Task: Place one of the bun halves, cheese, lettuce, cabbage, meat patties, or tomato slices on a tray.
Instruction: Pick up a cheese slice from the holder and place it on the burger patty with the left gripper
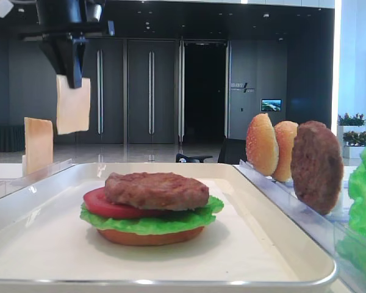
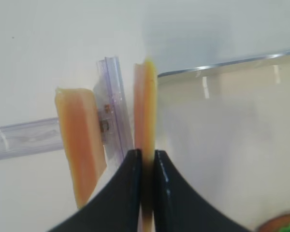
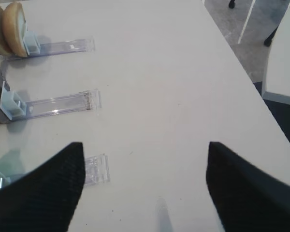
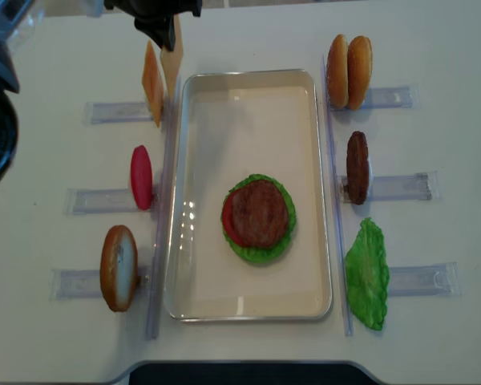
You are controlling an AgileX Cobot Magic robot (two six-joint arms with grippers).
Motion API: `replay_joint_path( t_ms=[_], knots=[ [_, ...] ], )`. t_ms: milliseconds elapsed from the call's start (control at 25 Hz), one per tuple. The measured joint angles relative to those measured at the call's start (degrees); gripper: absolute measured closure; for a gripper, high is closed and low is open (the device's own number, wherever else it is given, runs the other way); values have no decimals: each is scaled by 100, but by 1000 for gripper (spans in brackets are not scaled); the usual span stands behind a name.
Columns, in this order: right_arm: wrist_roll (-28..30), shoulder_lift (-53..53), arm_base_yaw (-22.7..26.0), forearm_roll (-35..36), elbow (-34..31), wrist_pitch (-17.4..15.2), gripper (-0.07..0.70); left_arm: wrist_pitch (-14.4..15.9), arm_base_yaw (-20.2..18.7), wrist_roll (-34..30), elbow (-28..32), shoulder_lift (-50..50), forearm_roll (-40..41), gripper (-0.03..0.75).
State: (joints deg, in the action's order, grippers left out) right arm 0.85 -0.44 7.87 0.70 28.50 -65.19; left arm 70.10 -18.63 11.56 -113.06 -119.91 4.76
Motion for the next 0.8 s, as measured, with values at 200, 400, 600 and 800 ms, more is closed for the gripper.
replay_joint_path(
  t_ms=[200,400,600,800],
  knots=[
    [0,0,0,0,0,0,104,39,-67,-68,268,770,-343,682],
    [0,0,0,0,0,0,104,51,-67,-135,1472,1836,-825,682],
    [0,0,0,0,0,0,104,-780,-67,-476,3323,3184,-1775,682],
    [0,0,0,0,0,0,104,-1333,-67,-1267,4867,4230,-2935,682]
  ],
)
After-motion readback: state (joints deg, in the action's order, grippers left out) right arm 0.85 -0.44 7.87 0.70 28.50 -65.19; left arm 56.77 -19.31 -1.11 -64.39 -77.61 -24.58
